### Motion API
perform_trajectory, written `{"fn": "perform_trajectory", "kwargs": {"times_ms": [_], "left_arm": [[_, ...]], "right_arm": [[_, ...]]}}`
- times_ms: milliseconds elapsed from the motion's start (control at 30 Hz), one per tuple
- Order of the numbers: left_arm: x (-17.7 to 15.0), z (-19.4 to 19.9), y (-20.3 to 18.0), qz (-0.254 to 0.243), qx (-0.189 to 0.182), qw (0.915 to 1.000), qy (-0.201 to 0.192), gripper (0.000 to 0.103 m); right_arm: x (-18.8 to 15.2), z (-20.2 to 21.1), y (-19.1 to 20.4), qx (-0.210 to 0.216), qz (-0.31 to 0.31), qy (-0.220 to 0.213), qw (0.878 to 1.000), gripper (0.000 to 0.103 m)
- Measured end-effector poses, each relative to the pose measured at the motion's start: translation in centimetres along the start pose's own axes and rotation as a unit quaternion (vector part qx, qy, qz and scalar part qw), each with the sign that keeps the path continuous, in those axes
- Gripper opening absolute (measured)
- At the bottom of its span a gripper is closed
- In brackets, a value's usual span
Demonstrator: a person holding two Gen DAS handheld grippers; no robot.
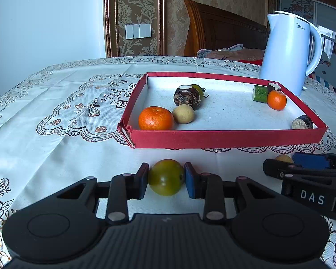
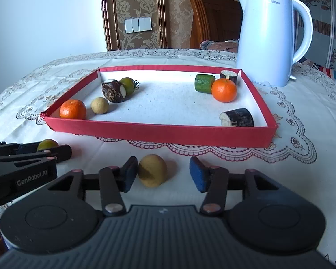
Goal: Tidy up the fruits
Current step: 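Grasp the green round fruit with the left tool while the right tool grasps the small brown round fruit, then carry the green fruit and brown round fruit with both tools into the tray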
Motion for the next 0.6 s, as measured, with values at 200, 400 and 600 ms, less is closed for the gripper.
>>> {"fn": "perform_trajectory", "kwargs": {"times_ms": [200, 400, 600], "left_arm": [[0.01, 0.0, -0.01, -0.001, 0.001, 1.0, 0.0, 0.033], [0.02, 0.01, -0.03, -0.001, 0.001, 1.0, 0.0, 0.033], [0.03, 0.02, 0.0, -0.004, 0.002, 1.0, -0.001, 0.033]], "right_arm": [[0.11, -0.26, 0.59, -0.002, 0.017, 0.001, 1.0, 0.026], [0.18, -0.21, 0.72, -0.002, 0.022, -0.002, 1.0, 0.026], [0.16, 0.35, 0.57, 0.001, 0.018, -0.01, 1.0, 0.026]]}}
Point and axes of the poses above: each gripper's, at about its wrist camera, not at the fingertips, and z roughly against the way its jaws point, y to its left, x to its top, the point moved 9 cm from there along -z, roughly the way its jaws point, and after that the axes turned 4 degrees about -z, right-handed, at the moved point
